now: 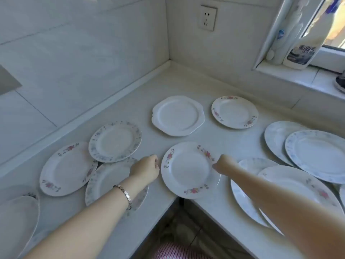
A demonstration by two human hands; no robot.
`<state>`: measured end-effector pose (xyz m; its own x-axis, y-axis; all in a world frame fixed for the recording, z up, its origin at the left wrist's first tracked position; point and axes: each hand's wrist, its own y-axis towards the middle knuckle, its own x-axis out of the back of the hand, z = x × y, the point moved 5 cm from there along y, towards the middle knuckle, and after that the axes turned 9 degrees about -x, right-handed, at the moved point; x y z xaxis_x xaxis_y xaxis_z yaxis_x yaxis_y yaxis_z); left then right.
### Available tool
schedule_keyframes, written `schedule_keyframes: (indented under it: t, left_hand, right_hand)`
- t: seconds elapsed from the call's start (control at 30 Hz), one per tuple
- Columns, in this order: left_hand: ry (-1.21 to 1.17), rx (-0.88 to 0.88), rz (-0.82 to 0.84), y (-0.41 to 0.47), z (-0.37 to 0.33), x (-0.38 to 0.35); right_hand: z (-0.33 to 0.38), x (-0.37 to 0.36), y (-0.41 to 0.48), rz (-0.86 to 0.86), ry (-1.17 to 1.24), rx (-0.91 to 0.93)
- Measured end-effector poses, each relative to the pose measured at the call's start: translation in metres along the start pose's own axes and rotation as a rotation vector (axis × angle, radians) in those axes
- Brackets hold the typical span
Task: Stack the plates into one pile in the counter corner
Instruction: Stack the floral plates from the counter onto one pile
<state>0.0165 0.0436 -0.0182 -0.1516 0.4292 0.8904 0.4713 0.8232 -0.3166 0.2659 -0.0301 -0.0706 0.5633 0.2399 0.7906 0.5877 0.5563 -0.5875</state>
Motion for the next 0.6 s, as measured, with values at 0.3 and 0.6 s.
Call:
schedule_keyframes:
  t: [0.3, 0.6]
  left_hand:
    - [-0.127, -0.013, 0.001, 0.074, 0.037, 0.007]
    - [-0.467, 0.179, 0.043, 0.136, 0.049, -0.01]
  right_hand:
    - [0.006, -0.021, 0.041, 0.107, 0.186, -0.245]
    - [-0.011, -0.005, 0.054, 0.27, 0.734, -0.143]
